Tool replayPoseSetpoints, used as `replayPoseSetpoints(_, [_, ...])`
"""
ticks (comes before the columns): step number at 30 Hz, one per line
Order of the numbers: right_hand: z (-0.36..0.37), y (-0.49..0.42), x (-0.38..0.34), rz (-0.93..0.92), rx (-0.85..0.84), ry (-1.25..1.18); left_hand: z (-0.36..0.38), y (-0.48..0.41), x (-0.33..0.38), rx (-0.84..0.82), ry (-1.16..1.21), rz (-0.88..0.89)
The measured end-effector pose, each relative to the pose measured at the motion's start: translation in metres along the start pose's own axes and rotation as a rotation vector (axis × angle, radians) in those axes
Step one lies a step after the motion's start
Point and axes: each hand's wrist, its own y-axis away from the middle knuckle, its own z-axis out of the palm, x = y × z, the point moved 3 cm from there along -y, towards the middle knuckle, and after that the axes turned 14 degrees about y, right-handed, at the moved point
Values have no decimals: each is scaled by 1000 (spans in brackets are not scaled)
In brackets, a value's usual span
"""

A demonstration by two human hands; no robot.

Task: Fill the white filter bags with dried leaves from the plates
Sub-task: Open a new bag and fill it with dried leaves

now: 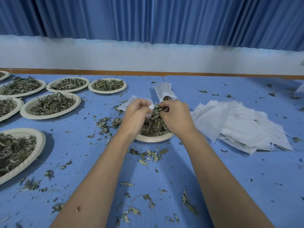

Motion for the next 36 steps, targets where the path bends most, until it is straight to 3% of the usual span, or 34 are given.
replayPoseSetpoints(4, [3, 0, -1, 12, 19, -26, 4, 1, -3, -76, -83, -23])
replayPoseSetpoints(11, [-3, -2, 1, 114, -22, -297, -2, -3, -8, 2, -164, 112])
replayPoseSetpoints(16, [-2, -1, 1, 129, -116, -499, -4, -4, -4, 64, -125, 189])
replayPoseSetpoints(19, [-1, 0, 1, 113, -147, -615, -5, -3, -2, 96, -22, 112])
replayPoseSetpoints(22, [0, 0, 4, 151, -87, -620, -3, -2, -1, 21, 80, 26])
replayPoseSetpoints(26, [4, 0, 11, 253, -11, -573, 4, 0, -7, -152, -98, 26])
replayPoseSetpoints(29, [7, 2, 9, 251, 14, -532, 1, -2, -14, -173, -200, 98])
replayPoseSetpoints(32, [8, 2, 7, 231, -37, -549, -3, -5, -12, -138, -216, 196])
replayPoseSetpoints(36, [5, 2, 6, 288, -203, -881, -6, -7, -8, -115, -236, 251])
